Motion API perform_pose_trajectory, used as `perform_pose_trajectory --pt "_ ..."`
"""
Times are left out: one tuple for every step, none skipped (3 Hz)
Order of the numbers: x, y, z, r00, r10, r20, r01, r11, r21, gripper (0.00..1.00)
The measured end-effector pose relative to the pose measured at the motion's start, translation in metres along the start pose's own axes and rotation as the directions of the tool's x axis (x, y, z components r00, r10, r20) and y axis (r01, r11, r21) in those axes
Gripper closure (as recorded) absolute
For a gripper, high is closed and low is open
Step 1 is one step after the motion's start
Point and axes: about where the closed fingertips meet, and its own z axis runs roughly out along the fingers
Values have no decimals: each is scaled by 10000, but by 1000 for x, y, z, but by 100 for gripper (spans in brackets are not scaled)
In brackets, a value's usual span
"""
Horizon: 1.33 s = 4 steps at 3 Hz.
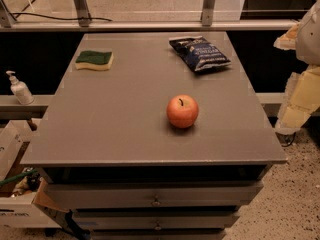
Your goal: Move apple near sponge
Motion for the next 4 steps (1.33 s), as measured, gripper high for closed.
perform_pose_trajectory --pt "0 0 0 10000 0 1 0 10000 2 0" --pt "-12 2 14 9979 34 649 -9 9993 -386 0" --pt "-39 4 47 9866 -33 1634 216 9937 -1104 0" --pt "-63 -4 75 9632 15 2687 444 9853 -1647 0"
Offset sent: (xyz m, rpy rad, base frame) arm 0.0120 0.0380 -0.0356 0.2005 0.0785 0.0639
